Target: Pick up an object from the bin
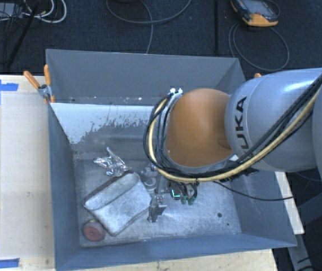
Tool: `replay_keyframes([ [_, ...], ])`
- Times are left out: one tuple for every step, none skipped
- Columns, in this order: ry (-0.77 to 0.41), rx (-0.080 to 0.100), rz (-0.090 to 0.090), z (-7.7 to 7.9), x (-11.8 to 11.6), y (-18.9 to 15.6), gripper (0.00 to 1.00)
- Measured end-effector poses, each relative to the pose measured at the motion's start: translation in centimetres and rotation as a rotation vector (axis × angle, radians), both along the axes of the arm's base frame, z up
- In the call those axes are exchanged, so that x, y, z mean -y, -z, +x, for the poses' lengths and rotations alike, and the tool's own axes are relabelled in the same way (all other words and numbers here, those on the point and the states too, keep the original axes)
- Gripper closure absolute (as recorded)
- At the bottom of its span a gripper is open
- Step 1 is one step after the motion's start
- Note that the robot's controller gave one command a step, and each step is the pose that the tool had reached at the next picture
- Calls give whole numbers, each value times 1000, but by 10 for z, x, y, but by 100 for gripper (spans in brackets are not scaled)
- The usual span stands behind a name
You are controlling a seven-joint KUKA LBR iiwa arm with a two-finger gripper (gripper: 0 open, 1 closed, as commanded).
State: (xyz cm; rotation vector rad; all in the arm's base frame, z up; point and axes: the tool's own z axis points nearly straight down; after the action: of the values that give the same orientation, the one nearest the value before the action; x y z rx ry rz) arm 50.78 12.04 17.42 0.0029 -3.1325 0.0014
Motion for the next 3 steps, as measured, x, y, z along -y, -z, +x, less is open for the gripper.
replay_keyframes([
  [-62, 16, 2, 23, 14, 72, 0],
  [-93, 35, 0, 30, 14, 79, 0],
  [-209, 47, 0, 35, 9, 82, 0],
])
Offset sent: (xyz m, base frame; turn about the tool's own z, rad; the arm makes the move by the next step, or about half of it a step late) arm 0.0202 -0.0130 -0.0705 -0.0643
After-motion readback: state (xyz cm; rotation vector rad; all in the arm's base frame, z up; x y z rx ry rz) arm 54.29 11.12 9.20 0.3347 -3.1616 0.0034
